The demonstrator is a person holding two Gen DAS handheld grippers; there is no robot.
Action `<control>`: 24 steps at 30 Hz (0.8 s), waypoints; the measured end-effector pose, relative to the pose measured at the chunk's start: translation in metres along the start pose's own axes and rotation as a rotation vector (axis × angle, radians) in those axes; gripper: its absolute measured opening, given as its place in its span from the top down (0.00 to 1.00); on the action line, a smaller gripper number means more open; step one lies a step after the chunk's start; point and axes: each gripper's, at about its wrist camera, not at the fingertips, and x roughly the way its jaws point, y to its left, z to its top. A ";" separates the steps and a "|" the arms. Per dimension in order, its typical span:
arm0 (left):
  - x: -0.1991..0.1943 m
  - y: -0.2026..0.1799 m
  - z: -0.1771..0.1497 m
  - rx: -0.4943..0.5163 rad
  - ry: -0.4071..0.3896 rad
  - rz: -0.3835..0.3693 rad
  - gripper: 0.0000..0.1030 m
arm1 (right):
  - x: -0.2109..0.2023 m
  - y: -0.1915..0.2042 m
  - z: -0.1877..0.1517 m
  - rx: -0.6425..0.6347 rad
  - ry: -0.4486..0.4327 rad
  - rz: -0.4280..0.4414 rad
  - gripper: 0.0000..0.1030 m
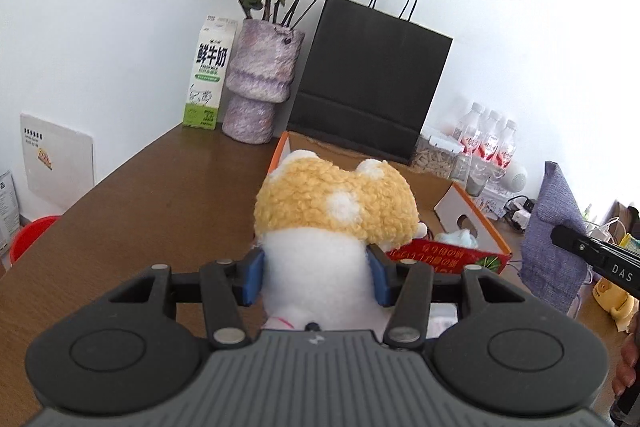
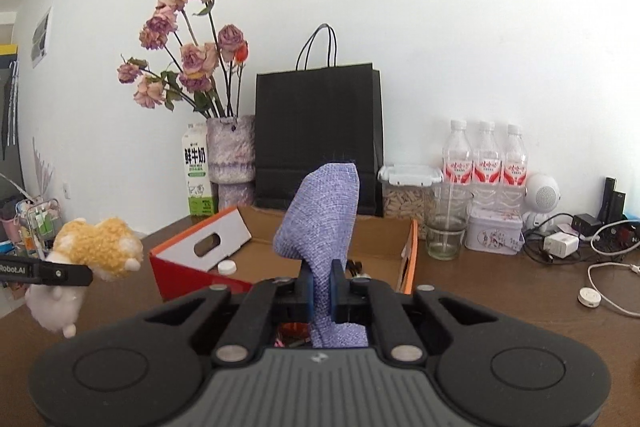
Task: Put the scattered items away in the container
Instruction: 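Carry plush toy and pouch into the cardboard box and open both grippers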
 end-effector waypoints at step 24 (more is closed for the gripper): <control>0.148 -0.047 0.078 0.033 -0.075 -0.035 0.50 | 0.162 0.022 0.032 0.022 0.025 0.071 0.94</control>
